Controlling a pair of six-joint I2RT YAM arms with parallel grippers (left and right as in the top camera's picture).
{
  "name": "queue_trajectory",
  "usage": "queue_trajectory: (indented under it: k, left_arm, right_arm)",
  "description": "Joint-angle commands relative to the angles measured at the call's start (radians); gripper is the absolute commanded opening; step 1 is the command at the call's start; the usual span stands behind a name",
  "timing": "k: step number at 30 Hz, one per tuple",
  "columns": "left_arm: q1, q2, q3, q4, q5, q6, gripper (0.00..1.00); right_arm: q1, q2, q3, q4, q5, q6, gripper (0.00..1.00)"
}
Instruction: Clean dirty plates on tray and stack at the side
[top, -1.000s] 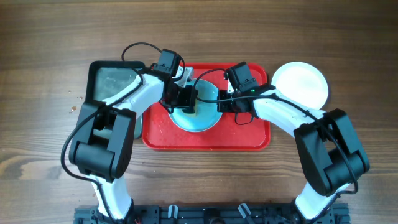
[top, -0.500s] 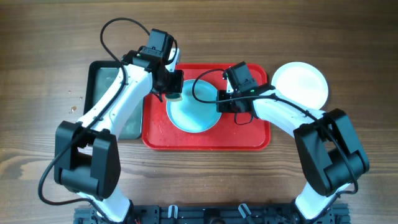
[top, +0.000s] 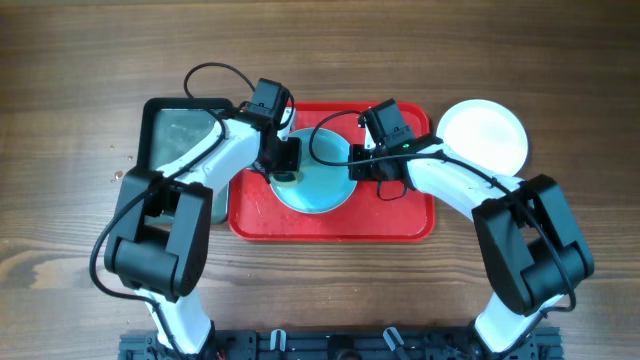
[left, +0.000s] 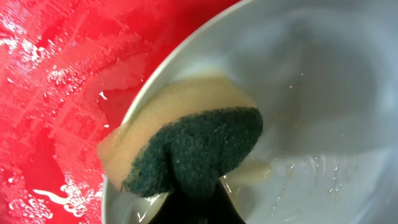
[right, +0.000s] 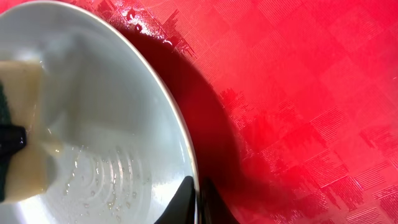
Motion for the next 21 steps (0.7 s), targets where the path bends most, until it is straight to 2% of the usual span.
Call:
queue_trajectory:
  k: [1, 4, 8, 12, 16, 18, 21]
  left_arm:
    - [-0.050, 0.062, -0.023, -0.084, 0.069, -0.035, 0.04]
    - [-0.074, 0.062, -0.023, -0.126, 0.190, -0.035, 0.04]
    - [-0.100, 0.062, -0.023, -0.075, 0.335, -0.036, 0.04]
    - [-0.093, 0.047, 0.008, -0.016, 0.340, -0.036, 0.04]
    - [-0.003, -0.089, 0.114, -0.020, 0.333, -0.036, 0.04]
    - [0.076, -0.190, 0.129, -0.038, 0.270, -0.035, 0.04]
    - [0.244, -0.310, 0.129, -0.177, -0.008, 0.017, 0.04]
  right_arm:
    - [0.006, 0.013, 0.010, 0.004, -0.016, -0.016, 0.06]
    - [0.006, 0.013, 0.010, 0.007, -0.016, -0.016, 0.06]
    - [0.006, 0.013, 0.010, 0.006, -0.016, -0.017, 0.06]
    - [0.006, 0.013, 0.010, 0.006, -0.017, -0.016, 0.06]
    - [0.006, 0.013, 0.010, 0.003, -0.017, -0.017, 0.06]
    - [0.006, 0.013, 0.010, 0.003, -0.017, -0.017, 0.06]
    - [0.006, 0.013, 0.010, 0.004, -0.016, -0.017, 0.06]
